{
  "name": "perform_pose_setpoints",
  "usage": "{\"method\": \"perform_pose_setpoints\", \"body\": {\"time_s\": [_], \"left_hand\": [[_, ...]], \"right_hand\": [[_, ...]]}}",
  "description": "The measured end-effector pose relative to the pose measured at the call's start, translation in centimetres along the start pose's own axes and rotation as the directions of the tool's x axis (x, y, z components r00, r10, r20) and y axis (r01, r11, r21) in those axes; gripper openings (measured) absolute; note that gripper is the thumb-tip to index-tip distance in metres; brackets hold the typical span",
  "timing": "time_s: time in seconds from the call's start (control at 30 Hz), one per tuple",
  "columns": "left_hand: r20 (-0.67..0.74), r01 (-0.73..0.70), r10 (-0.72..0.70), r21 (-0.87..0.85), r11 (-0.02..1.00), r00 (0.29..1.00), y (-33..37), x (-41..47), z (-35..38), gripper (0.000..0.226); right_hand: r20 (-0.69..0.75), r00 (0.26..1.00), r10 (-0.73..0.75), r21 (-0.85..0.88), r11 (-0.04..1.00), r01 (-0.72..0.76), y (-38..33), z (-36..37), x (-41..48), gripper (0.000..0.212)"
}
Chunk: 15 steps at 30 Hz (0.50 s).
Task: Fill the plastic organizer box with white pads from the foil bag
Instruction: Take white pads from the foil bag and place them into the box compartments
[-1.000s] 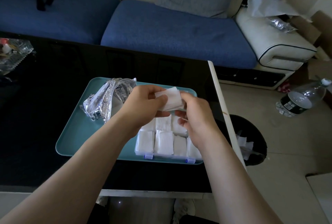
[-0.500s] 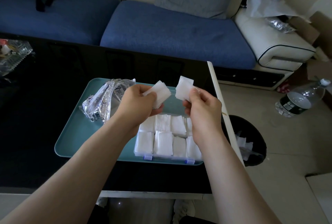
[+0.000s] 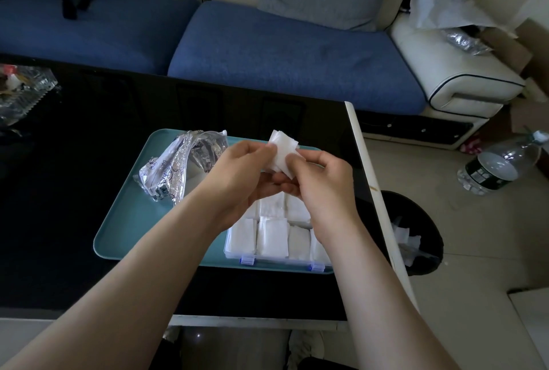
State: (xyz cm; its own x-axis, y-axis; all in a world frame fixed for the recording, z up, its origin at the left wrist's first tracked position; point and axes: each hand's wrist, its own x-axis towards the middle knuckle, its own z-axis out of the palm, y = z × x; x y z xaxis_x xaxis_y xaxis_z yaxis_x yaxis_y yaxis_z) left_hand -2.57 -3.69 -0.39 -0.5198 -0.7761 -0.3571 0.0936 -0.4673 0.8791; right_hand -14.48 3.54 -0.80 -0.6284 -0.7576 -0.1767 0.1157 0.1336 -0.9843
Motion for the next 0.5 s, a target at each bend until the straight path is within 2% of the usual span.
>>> {"method": "perform_pose_setpoints", "body": {"time_s": [0.07,0.2,0.33,0.4,0.5], "left_hand": [[0.008,-0.024,0.024,0.065,0.998,1.000,-0.1,0.1,-0.1,0.022],[0.011,-0.040,0.039,0.124,0.991,0.999,-0.2,0.2,-0.3,0.033],[-0.021,-0.052,0.057,0.190,0.980,0.998,-0.3,0.2,-0.2,0.034],[-0.040,-0.055,0.065,0.224,0.973,0.997,-0.4,0.3,-0.4,0.037],[-0.038,-0.062,0.077,0.295,0.954,0.996,-0.4,0.4,-0.6,0.047]], "right_hand": [[-0.029,0.999,-0.039,-0.062,0.997,0.038,0.4,-0.1,0.1,0.016],[-0.089,0.988,-0.125,-0.188,0.976,0.106,1.1,-0.4,0.5,0.012],[-0.134,0.968,-0.210,-0.233,0.956,0.175,0.9,-0.8,0.6,0.034],[-0.148,0.926,-0.348,-0.325,0.901,0.287,0.7,-1.2,0.5,0.042],[-0.029,0.827,-0.561,-0.490,0.729,0.477,0.3,-1.8,0.5,0.048]]}}
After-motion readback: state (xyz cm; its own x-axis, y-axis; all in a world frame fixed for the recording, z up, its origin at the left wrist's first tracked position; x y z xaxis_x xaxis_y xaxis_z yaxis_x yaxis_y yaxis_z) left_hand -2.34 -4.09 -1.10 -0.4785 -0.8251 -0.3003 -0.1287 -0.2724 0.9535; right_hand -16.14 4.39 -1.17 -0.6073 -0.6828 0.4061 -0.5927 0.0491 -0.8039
